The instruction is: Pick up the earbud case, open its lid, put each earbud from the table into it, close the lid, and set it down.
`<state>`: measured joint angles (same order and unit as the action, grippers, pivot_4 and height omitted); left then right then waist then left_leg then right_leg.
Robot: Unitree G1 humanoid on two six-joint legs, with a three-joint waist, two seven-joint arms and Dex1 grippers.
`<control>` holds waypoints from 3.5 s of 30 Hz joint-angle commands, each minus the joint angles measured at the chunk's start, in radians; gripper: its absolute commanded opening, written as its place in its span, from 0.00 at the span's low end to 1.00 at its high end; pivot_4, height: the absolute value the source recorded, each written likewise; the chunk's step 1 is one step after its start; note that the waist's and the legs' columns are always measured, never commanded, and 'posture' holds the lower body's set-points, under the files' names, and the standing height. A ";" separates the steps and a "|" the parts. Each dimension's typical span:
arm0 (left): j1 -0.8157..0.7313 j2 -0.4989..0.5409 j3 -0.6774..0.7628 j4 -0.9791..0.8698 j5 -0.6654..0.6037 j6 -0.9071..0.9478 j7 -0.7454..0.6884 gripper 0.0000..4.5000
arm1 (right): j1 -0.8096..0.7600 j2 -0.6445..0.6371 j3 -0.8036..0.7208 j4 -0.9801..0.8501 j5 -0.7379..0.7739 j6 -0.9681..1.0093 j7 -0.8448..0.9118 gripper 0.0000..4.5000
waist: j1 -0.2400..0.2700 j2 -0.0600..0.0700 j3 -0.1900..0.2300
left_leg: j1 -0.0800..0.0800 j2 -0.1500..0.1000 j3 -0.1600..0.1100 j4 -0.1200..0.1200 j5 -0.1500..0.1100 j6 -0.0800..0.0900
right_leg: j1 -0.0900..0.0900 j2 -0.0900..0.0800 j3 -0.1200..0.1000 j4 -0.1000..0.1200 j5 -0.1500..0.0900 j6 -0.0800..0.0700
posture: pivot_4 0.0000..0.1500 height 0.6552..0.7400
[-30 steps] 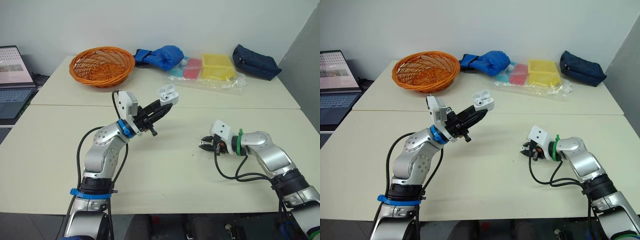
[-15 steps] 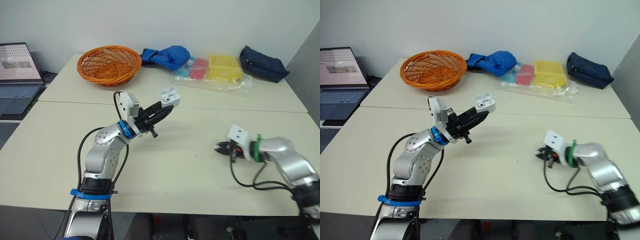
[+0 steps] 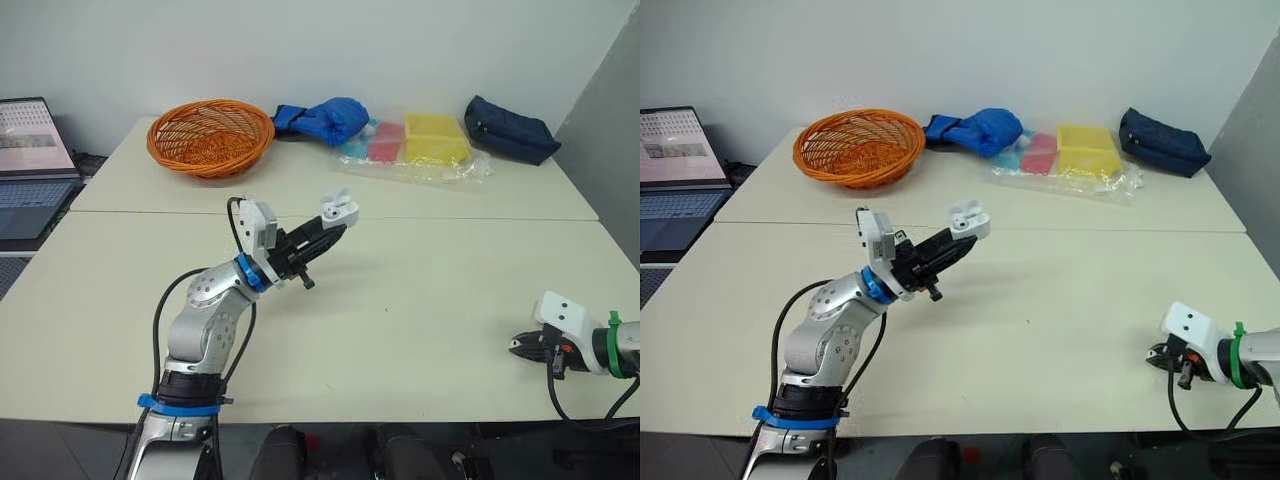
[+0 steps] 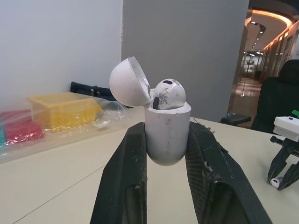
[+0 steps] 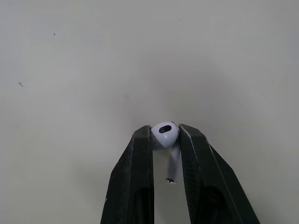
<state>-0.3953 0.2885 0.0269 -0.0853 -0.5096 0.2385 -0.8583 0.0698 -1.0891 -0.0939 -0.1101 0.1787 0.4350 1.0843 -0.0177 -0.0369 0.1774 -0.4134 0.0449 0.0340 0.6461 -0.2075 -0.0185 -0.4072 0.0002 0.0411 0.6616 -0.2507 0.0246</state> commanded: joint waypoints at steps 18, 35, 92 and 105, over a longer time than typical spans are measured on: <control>-0.024 -0.004 -0.002 -0.038 -0.023 0.013 0.002 0.17 | -0.011 -0.029 0.000 0.227 -0.057 -0.171 0.048 0.48 | 0.016 -0.001 -0.001 | -0.001 -0.001 0.000 0.000 0.000 0.000 | 0.002 -0.001 -0.001 -0.003 0.000 0.002 | 1.00 1.00; -0.011 -0.020 -0.003 -0.048 -0.020 0.014 0.008 0.17 | -0.124 -0.091 0.093 0.092 -0.093 0.053 0.073 0.54 | 0.015 -0.001 -0.001 | -0.001 0.000 0.000 0.000 0.000 0.000 | 0.002 -0.001 0.000 -0.003 0.000 0.002 | 1.00 1.00; -0.084 -0.062 -0.031 0.017 -0.010 -0.023 -0.021 0.17 | -0.680 0.766 -0.089 -0.527 0.457 0.468 -0.670 0.08 | 0.000 0.002 0.001 | -0.009 0.002 -0.002 -0.002 0.000 -0.001 | -0.007 0.002 0.000 0.000 0.002 0.004 | 1.00 1.00; -0.097 -0.071 -0.045 0.023 -0.017 -0.021 -0.051 0.17 | -0.645 0.790 0.051 -0.455 0.380 0.323 -0.697 0.08 | -0.010 0.002 0.001 | -0.009 0.002 -0.002 -0.002 0.000 0.000 | -0.008 0.003 -0.001 0.002 0.002 0.004 | 1.00 1.00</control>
<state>-0.4715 0.2249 -0.0149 -0.0413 -0.5093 0.2318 -0.9055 -0.5704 -0.2945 -0.0425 -0.5433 0.5523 0.7804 0.3893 -0.0278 -0.0350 0.1780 -0.4224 0.0470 0.0320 0.6443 -0.2075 -0.0189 -0.4151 0.0032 0.0403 0.6632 -0.2488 0.0289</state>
